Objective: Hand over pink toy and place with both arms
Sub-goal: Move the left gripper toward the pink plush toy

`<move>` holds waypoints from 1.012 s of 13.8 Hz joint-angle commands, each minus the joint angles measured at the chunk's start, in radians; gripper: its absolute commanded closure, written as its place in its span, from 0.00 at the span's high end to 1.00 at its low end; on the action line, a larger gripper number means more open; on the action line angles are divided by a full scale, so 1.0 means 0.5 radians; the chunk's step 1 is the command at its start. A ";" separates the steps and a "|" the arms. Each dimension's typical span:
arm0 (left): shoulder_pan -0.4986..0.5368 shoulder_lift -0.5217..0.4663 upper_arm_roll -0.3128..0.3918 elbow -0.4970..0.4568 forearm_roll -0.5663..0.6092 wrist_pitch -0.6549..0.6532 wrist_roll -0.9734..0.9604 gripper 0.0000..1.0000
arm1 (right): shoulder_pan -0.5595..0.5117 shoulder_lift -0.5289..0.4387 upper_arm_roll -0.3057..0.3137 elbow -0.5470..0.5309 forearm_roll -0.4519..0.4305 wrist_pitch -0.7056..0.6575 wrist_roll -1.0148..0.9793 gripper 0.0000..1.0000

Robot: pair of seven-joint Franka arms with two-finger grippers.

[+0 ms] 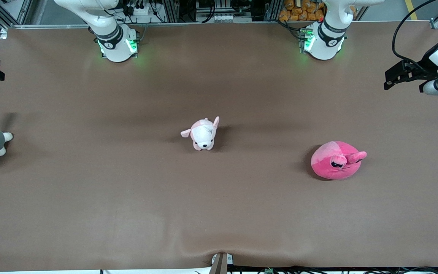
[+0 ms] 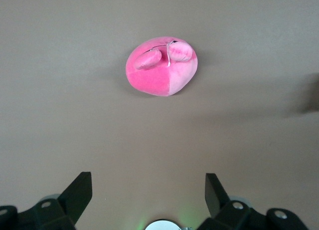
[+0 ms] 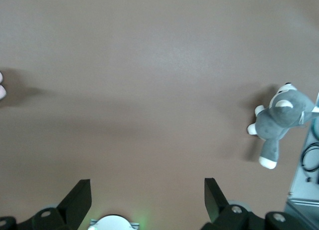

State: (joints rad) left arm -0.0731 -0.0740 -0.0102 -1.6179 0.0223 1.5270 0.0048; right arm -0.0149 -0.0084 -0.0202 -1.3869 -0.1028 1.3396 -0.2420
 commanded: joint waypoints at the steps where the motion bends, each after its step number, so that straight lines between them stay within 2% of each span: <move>1: 0.002 0.016 -0.016 0.048 0.047 -0.044 0.021 1.00 | 0.045 0.011 0.000 0.025 -0.058 -0.013 0.011 1.00; 6: -0.007 0.041 -0.020 0.061 0.041 -0.041 -0.076 1.00 | 0.039 0.011 -0.009 0.025 -0.015 -0.013 0.012 1.00; 10: -0.020 0.242 -0.020 0.235 0.011 -0.041 -0.573 1.00 | 0.045 0.011 -0.009 0.025 -0.009 -0.010 0.015 1.00; 14: -0.020 0.433 -0.020 0.248 0.011 -0.020 -0.988 1.00 | 0.021 0.008 -0.012 0.022 0.098 -0.022 0.109 1.00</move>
State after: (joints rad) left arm -0.0824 0.0758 -0.0197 -1.5367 0.0223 1.5284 -0.4171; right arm 0.0088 -0.0076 -0.0264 -1.3869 -0.0841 1.3381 -0.2266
